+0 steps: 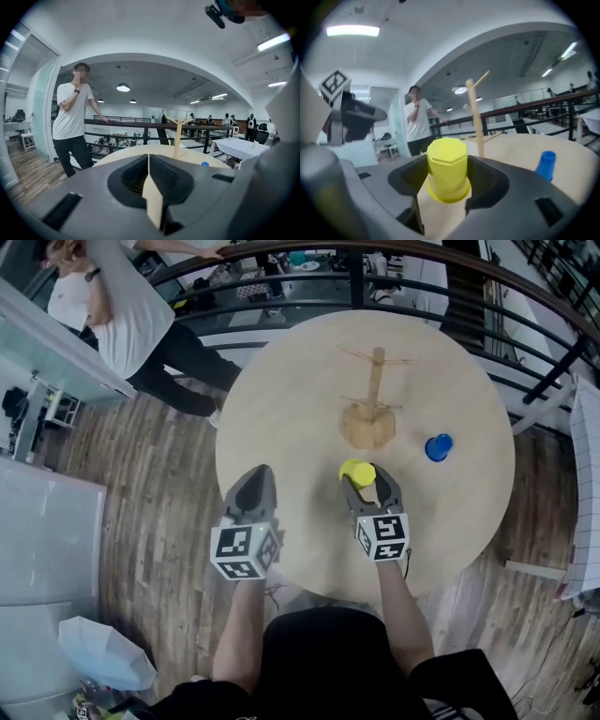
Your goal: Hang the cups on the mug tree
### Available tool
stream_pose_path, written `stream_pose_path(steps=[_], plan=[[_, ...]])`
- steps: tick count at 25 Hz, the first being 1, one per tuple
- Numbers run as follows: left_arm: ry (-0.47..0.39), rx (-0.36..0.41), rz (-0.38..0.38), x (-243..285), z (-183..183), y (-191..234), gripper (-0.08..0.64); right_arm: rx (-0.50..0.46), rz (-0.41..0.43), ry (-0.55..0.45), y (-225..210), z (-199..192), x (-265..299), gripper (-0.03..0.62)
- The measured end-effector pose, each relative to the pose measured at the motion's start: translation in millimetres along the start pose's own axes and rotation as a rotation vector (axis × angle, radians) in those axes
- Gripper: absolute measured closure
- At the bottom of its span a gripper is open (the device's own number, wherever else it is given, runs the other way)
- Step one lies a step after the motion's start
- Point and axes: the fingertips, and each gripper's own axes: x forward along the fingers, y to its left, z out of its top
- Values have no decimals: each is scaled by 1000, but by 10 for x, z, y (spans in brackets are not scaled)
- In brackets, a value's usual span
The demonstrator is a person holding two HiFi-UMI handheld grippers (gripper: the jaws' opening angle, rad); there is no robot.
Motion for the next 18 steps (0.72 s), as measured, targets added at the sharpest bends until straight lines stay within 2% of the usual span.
stream_pose_path(steps=[2,4,8,11,15,18], plan=[[-18,-4,-37,93,84,-160,546,90,-103,-100,-312,341,-331,327],[-37,-5,-72,185,169,-309,546,148,-198,-141,-623,479,-602,328],[-72,0,-140,387,325,-609,546,150,-299,-159,-1057,561,-864,328],[-79,9,-159,392,362,-737,546,182,-318,-175,-1200,590,-934,327],[-85,9,-144,394,376,-746,546,200,-305,-208,-1434,740,-814,327],[-86,-9,-122,389,368,-676,546,275,-288,-245,-1685,844,-599,327]])
